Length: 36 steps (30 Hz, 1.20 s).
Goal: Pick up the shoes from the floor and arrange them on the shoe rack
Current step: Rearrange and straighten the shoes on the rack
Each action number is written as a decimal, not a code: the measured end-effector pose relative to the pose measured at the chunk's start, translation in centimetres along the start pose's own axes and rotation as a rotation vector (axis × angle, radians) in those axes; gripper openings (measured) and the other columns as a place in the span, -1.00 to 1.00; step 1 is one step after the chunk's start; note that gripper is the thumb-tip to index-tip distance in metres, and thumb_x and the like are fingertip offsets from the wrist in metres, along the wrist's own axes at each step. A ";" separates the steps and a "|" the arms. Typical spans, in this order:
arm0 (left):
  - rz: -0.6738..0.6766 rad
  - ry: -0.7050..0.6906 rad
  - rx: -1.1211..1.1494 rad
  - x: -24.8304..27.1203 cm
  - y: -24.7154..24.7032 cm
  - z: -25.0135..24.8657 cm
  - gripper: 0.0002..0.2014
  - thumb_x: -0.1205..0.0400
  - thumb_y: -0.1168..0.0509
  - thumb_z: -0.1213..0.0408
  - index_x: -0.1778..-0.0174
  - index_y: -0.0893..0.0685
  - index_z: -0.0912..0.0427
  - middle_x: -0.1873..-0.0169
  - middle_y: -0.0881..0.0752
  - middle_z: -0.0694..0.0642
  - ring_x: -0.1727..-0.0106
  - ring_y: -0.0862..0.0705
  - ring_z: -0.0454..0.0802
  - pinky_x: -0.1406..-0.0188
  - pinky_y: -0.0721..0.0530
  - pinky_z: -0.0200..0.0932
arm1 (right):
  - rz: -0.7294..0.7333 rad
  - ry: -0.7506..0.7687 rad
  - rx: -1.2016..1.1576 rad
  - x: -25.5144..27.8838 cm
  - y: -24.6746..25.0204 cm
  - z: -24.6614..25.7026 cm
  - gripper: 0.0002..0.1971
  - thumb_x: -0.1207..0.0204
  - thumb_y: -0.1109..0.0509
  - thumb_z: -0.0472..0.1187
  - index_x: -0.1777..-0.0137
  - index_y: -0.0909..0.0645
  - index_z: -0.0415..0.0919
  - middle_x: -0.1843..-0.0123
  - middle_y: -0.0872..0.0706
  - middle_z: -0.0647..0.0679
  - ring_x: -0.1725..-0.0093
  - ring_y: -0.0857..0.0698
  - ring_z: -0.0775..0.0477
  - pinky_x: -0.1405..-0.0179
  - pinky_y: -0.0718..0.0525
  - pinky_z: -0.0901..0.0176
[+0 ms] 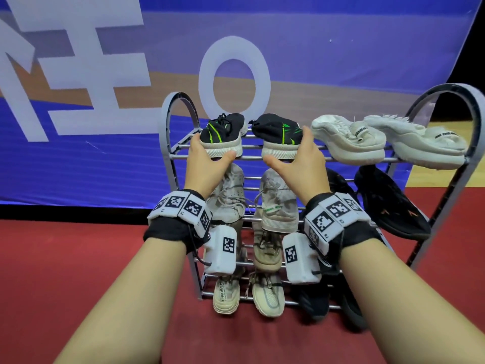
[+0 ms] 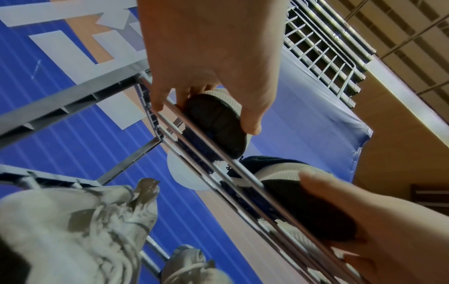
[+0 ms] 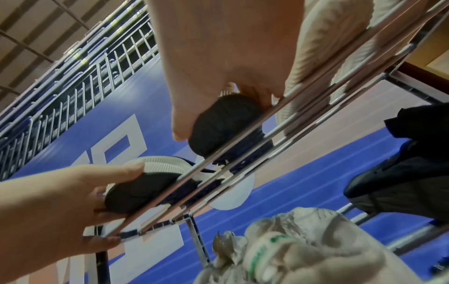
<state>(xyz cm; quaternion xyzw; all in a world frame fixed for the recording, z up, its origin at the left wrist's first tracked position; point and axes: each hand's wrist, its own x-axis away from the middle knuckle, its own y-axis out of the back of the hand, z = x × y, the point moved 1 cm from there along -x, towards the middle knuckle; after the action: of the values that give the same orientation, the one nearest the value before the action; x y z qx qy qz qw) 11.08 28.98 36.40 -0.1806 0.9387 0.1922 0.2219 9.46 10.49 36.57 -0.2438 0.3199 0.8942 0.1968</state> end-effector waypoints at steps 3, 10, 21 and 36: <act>-0.144 -0.030 -0.100 1.2 -0.1 1.3 -0.31 -0.54 -0.38 0.07 -0.51 -0.25 0.24 -0.44 -0.37 0.17 -0.48 -0.34 0.08 -0.43 -0.34 -0.08 | -0.122 0.016 0.100 1.2 0.3 -0.3 -0.15 -0.44 -0.41 0.13 -0.61 -0.14 -0.24 -0.52 -0.33 -0.25 -0.52 -0.28 -0.26 -0.54 -0.25 -0.12; -0.060 0.243 -0.286 4.5 -0.8 7.4 -0.29 -0.52 -0.39 -0.01 -0.45 -0.28 0.31 -0.43 -0.33 0.27 -0.45 -0.28 0.23 -0.39 -0.31 0.03 | 0.043 -0.275 0.154 4.1 -0.2 -5.1 -0.54 -0.53 -0.34 -0.09 -0.28 -0.36 -0.38 -0.33 -0.34 -0.33 -0.25 -0.51 -0.43 -0.21 -0.52 -0.16; 0.093 0.513 0.035 6.3 -1.0 11.3 -0.13 -0.47 -0.45 -0.05 -0.60 -0.12 0.01 -0.55 -0.12 0.22 -0.52 -0.31 0.19 -0.50 -0.35 0.04 | 0.403 -0.564 -0.131 5.8 -3.8 -7.3 -0.11 -0.34 -0.49 0.11 -0.59 -0.22 -0.22 -0.53 -0.33 -0.24 -0.45 -0.45 -0.22 -0.50 -0.42 -0.06; 0.158 0.621 0.134 3.9 -3.4 12.8 0.40 0.20 -0.60 -0.02 -0.63 -0.11 0.08 -0.43 -0.51 0.20 -0.36 -0.60 0.25 -0.29 -0.61 0.23 | 0.571 -0.461 0.096 5.9 -2.3 -7.4 -0.25 -0.54 -0.35 0.01 -0.64 -0.11 -0.21 -0.54 -0.22 -0.25 -0.54 -0.32 -0.22 -0.49 -0.30 0.07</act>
<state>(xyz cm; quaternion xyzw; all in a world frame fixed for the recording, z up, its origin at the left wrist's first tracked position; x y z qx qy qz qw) 13.74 30.73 22.95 -0.1424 0.9832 0.0825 -0.0793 8.18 8.33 27.19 0.0726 0.3638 0.9285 0.0176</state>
